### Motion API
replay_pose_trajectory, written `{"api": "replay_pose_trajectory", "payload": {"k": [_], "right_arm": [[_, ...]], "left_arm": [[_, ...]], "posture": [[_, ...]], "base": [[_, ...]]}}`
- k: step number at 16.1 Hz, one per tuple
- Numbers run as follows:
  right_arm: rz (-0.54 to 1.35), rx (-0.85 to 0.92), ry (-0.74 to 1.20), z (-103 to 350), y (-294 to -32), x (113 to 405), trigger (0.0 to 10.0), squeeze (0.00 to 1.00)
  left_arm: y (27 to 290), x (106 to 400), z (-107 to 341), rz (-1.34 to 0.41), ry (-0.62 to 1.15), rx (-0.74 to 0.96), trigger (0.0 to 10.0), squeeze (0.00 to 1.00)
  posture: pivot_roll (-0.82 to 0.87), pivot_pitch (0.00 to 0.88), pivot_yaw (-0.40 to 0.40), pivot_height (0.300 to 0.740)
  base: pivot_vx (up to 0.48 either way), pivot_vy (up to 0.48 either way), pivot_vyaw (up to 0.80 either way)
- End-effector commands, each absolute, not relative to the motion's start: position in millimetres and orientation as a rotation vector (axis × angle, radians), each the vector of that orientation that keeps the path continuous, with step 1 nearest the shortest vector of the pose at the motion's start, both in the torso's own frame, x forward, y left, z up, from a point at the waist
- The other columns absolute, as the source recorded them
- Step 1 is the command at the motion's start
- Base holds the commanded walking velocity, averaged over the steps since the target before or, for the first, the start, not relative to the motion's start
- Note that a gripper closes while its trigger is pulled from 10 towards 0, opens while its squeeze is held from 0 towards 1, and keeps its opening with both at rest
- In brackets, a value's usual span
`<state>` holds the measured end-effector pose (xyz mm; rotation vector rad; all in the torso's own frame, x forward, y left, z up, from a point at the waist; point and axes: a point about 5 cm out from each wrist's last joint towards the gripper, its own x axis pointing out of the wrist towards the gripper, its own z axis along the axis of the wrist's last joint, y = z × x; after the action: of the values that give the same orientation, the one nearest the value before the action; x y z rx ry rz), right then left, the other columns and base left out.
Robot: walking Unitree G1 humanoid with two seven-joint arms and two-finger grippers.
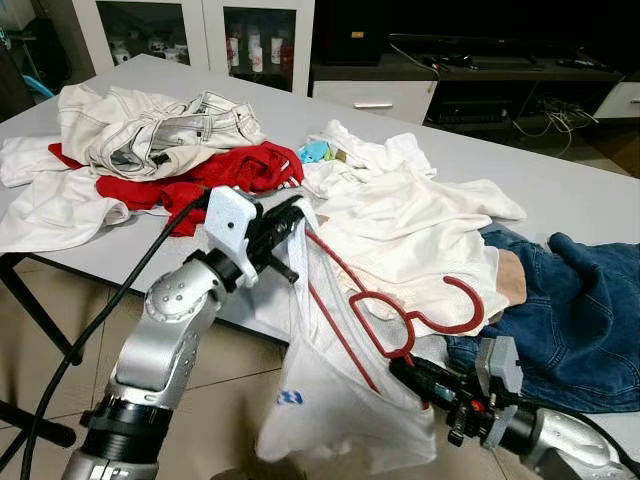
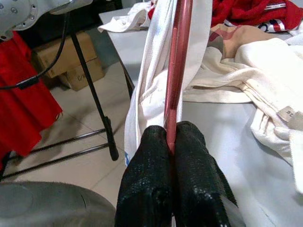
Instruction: Hang hanger
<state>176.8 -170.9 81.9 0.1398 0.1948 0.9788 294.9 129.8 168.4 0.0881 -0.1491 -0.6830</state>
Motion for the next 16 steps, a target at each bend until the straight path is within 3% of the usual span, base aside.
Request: {"api": "replay_pose_trajectory", "payload": {"k": [1,11,13,14,15,16], "right_arm": [[0.967,0.113,0.158,89,-179,180,0.0,0.00],[1.194,0.098,0.168,111,-174,176,0.0,0.00],[1.189,0.076,0.177,106,-171,179,1.0,0.00],[1.188,0.075,0.182,104,-169,179,4.3,0.00],[1.167,0.076,0.185,98,-164,181,5.5,0.00],[1.112,0.094,0.182,90,-160,188,5.0,0.00]], "left_arm": [[128,294,165,-0.704,-0.119,0.102,0.0,0.00],[131,291,149,-0.754,-0.045,0.130,0.0,0.00],[126,291,161,-0.771,-0.091,0.119,0.0,0.00],[125,291,165,-0.775,-0.107,0.103,0.0,0.00],[121,290,173,-0.784,-0.137,0.076,0.0,0.00],[117,289,177,-0.799,-0.152,0.060,0.0,0.00]], "posture": [[-0.01,0.000,-0.068,0.740],[-0.01,0.000,-0.050,0.740],[0.00,0.000,-0.054,0.740],[0.00,0.000,-0.054,0.740],[0.01,0.000,-0.055,0.740],[0.01,0.000,-0.056,0.740]], "base": [[0.000,0.000,0.00],[0.000,0.000,0.00],[0.000,0.000,0.00],[0.000,0.000,0.00],[0.000,0.000,0.00],[0.000,0.000,0.00]]}}
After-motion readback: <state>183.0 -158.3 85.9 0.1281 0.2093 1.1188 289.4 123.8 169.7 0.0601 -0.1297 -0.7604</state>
